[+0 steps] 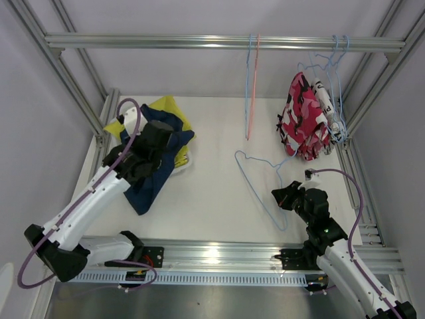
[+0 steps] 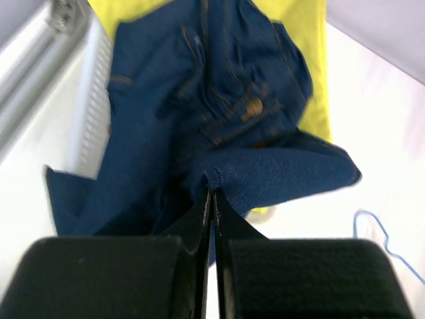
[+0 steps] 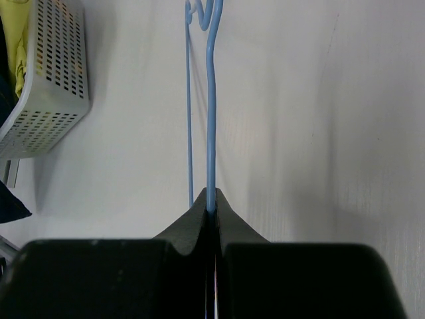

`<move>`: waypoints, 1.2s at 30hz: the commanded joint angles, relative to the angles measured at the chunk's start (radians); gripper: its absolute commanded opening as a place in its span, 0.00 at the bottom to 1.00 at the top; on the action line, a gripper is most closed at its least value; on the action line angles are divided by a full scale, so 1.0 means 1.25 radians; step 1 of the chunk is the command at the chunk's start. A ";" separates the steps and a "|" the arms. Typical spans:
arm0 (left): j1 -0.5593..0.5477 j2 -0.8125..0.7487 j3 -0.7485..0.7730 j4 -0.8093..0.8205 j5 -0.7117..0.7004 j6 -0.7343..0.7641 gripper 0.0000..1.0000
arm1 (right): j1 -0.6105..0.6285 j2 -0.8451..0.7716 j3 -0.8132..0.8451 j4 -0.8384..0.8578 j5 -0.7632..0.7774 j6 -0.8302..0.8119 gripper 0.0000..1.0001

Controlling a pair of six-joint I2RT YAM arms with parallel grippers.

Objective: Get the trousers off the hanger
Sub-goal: Place the trousers in the bin.

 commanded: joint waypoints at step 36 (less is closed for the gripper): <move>0.443 0.705 0.668 -0.127 0.259 0.209 0.00 | -0.002 0.078 0.011 0.069 -0.009 0.006 0.00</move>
